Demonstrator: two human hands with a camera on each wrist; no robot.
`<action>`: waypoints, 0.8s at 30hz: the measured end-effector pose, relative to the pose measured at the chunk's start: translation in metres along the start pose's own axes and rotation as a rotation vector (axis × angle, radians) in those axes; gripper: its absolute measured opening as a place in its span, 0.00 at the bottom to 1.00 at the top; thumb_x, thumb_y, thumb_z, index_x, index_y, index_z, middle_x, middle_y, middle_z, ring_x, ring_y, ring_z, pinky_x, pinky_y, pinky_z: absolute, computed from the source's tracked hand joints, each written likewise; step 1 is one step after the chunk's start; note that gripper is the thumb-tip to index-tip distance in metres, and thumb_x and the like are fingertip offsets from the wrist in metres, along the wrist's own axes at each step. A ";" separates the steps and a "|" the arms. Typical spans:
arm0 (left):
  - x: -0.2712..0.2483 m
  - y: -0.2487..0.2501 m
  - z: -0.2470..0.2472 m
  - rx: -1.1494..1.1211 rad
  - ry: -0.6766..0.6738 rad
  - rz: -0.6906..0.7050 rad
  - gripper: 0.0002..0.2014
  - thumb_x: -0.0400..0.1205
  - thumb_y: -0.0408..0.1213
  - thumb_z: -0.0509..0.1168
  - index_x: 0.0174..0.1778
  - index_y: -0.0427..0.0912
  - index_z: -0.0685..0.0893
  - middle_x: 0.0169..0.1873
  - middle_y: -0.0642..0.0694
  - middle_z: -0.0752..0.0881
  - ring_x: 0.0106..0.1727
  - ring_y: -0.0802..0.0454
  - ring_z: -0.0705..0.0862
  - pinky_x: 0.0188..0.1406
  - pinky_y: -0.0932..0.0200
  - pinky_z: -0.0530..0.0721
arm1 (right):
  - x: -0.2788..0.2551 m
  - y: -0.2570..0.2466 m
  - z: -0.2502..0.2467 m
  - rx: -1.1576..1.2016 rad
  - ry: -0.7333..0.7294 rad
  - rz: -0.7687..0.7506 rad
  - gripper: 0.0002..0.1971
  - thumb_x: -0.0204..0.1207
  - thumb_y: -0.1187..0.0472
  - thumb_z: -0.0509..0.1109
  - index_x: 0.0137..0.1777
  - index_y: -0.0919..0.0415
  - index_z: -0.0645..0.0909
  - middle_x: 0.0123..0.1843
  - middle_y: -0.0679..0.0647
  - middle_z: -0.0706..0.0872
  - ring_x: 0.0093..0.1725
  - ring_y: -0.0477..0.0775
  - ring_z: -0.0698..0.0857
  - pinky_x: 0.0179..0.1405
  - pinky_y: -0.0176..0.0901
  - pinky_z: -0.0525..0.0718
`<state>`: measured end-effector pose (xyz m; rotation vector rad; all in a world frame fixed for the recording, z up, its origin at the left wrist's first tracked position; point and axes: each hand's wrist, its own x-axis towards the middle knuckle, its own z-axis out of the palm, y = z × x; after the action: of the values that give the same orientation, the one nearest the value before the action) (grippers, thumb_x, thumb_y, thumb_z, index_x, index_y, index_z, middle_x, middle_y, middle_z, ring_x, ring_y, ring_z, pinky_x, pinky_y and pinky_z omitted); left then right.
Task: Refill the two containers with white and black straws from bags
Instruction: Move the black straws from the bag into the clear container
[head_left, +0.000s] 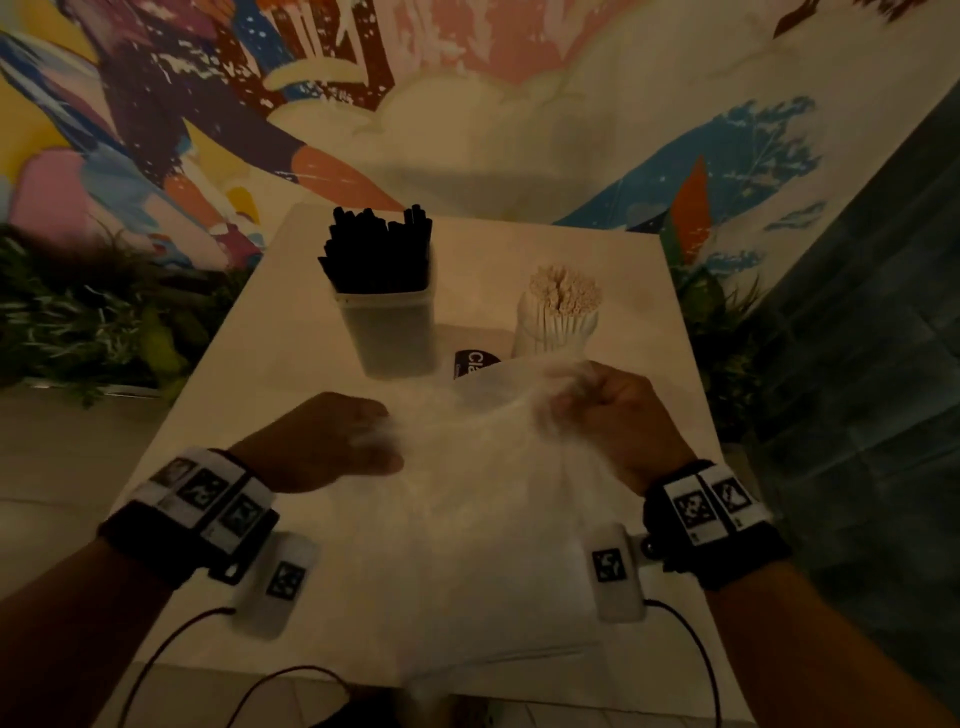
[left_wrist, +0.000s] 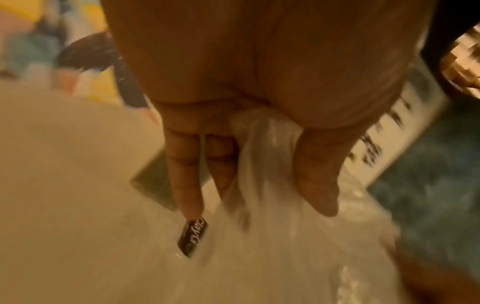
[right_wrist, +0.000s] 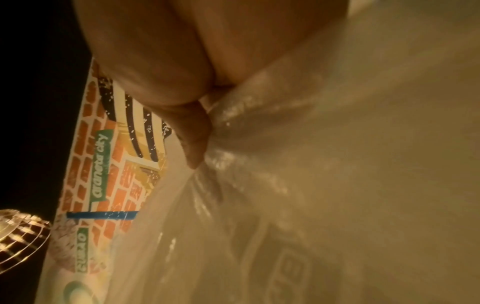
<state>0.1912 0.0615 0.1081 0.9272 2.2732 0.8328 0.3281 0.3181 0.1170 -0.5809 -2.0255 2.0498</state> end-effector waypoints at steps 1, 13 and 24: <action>-0.001 -0.001 0.001 -0.162 0.078 0.000 0.24 0.54 0.66 0.71 0.37 0.52 0.87 0.38 0.56 0.88 0.40 0.59 0.86 0.39 0.64 0.84 | 0.000 0.004 -0.002 0.013 0.020 0.011 0.11 0.71 0.82 0.68 0.46 0.68 0.86 0.39 0.66 0.85 0.41 0.61 0.86 0.45 0.54 0.90; 0.025 -0.016 -0.002 -1.036 0.461 -0.086 0.08 0.78 0.27 0.62 0.37 0.42 0.82 0.26 0.52 0.88 0.30 0.56 0.86 0.27 0.63 0.85 | 0.010 0.033 -0.004 -0.053 0.311 -0.038 0.15 0.82 0.65 0.65 0.32 0.64 0.80 0.24 0.48 0.78 0.28 0.46 0.74 0.31 0.44 0.77; 0.048 -0.014 -0.001 -0.986 0.552 -0.122 0.12 0.83 0.43 0.61 0.34 0.44 0.76 0.24 0.45 0.77 0.24 0.50 0.76 0.22 0.59 0.78 | 0.014 0.026 0.011 -0.045 0.359 0.001 0.05 0.82 0.63 0.66 0.47 0.58 0.82 0.37 0.57 0.84 0.36 0.59 0.81 0.41 0.56 0.84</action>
<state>0.1548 0.0893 0.0870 0.0965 1.8524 2.0527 0.3150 0.3130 0.0890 -0.8870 -1.8614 1.7505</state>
